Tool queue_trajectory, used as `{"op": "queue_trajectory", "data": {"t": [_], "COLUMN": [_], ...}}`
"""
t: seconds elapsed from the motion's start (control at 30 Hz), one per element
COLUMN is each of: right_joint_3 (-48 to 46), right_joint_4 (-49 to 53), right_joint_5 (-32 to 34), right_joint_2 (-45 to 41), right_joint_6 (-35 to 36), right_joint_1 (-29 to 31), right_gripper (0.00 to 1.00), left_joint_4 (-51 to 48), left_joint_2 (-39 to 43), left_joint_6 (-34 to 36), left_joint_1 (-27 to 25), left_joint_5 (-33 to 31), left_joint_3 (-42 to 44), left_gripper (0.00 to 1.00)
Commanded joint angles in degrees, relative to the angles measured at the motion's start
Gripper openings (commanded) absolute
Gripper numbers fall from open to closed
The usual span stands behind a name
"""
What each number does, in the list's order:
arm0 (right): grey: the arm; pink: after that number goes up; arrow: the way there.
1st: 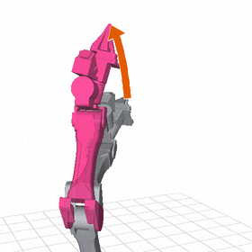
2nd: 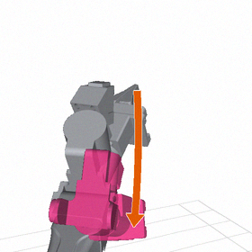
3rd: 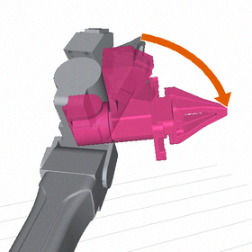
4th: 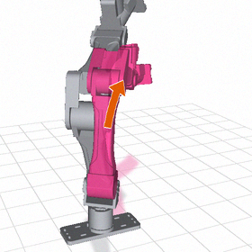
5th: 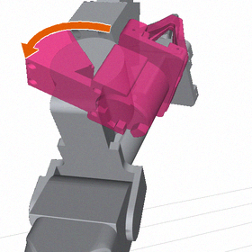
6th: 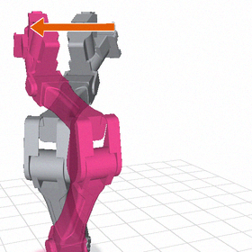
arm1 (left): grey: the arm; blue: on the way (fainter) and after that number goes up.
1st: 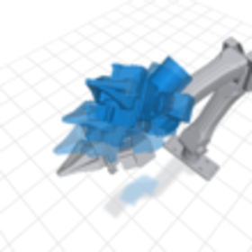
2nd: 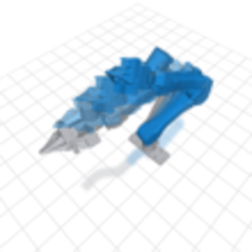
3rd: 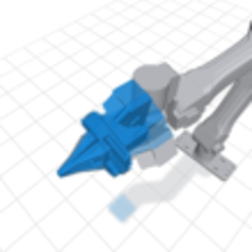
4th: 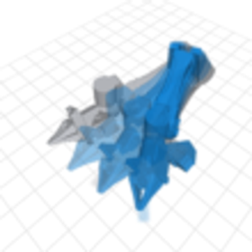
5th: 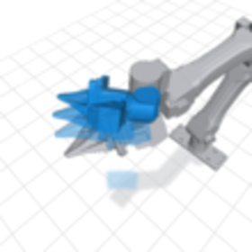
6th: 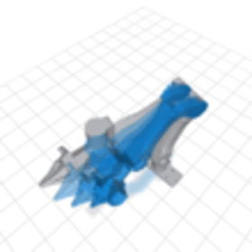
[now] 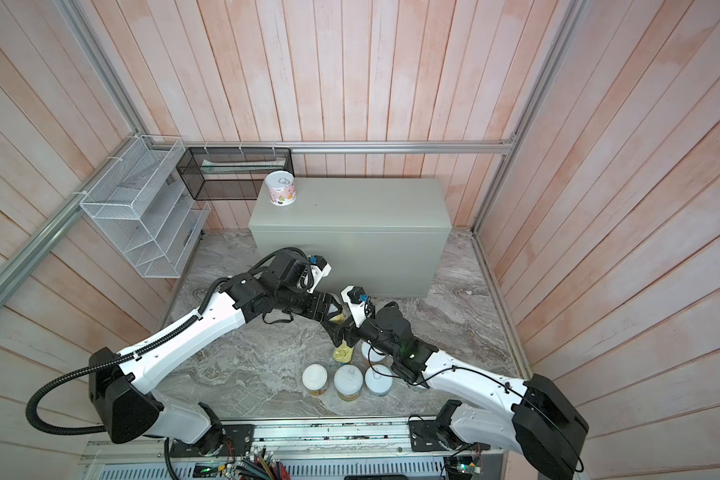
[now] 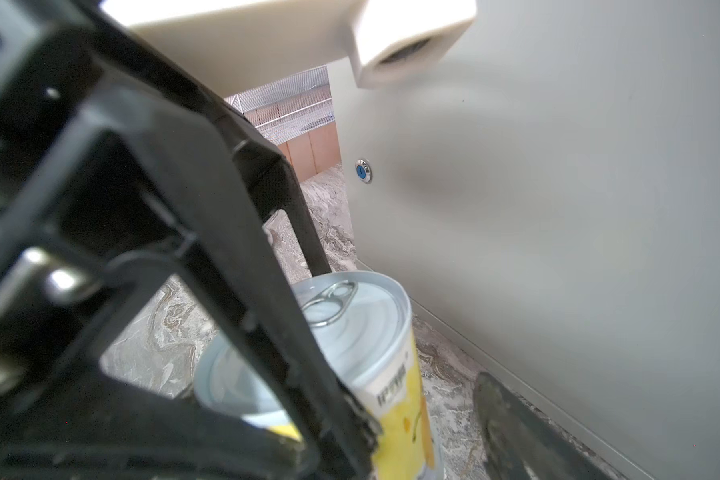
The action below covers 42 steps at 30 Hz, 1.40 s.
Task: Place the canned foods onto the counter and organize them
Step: 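Grasp the yellow can with the right gripper and open the left gripper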
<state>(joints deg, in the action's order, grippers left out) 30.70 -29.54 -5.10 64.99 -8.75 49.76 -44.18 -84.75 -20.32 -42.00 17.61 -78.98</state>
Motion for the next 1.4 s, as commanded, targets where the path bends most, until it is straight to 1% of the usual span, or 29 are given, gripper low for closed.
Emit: {"op": "queue_trajectory", "data": {"t": [0.0,0.37,0.73,0.8,0.9,1.0,1.1,1.23,1.37], "right_joint_3": [-0.7,0.0,0.6,0.7,0.6,0.3,-0.1,-0.6,-1.1], "right_joint_4": [-2.9,-2.9,-3.7,-3.8,-4.2,-4.8,-5.4,-6.0,-6.5], "right_joint_5": [-0.2,-1.1,-0.5,-0.5,-0.5,-0.4,1.4,3.5,3.8], "right_joint_2": [0.6,2.1,3.1,3.3,3.1,2.5,1.7,0.6,-0.6], "right_joint_6": [0.5,0.5,0.3,0.3,0.2,0.1,-0.5,-1.7,-2.0], "right_joint_1": [0.1,0.1,0.1,0.1,0.1,0.1,0.1,0.0,0.0], "right_gripper": [0.97,0.95,0.85,0.83,0.75,0.71,0.67,0.66,0.65], "left_joint_4": [1.7,2.6,3.0,3.2,3.6,4.1,4.6,5.4,5.9], "left_joint_2": [0.7,1.4,1.7,1.5,1.4,1.4,1.6,1.9,1.9], "left_joint_6": [0.5,0.2,0.4,0.3,0.1,-0.4,-0.9,-1.6,-2.2], "left_joint_1": [0.0,0.1,0.1,0.1,0.1,0.1,0.1,0.1,0.1], "left_joint_5": [3.4,4.0,4.7,4.7,5.0,5.0,4.3,4.4,4.2], "left_joint_3": [-2.1,-0.6,-0.1,0.0,0.4,1.0,1.4,2.1,2.7], "left_gripper": [0.54,0.54,0.54,0.54,0.54,0.54,0.60,0.61,0.72]}}
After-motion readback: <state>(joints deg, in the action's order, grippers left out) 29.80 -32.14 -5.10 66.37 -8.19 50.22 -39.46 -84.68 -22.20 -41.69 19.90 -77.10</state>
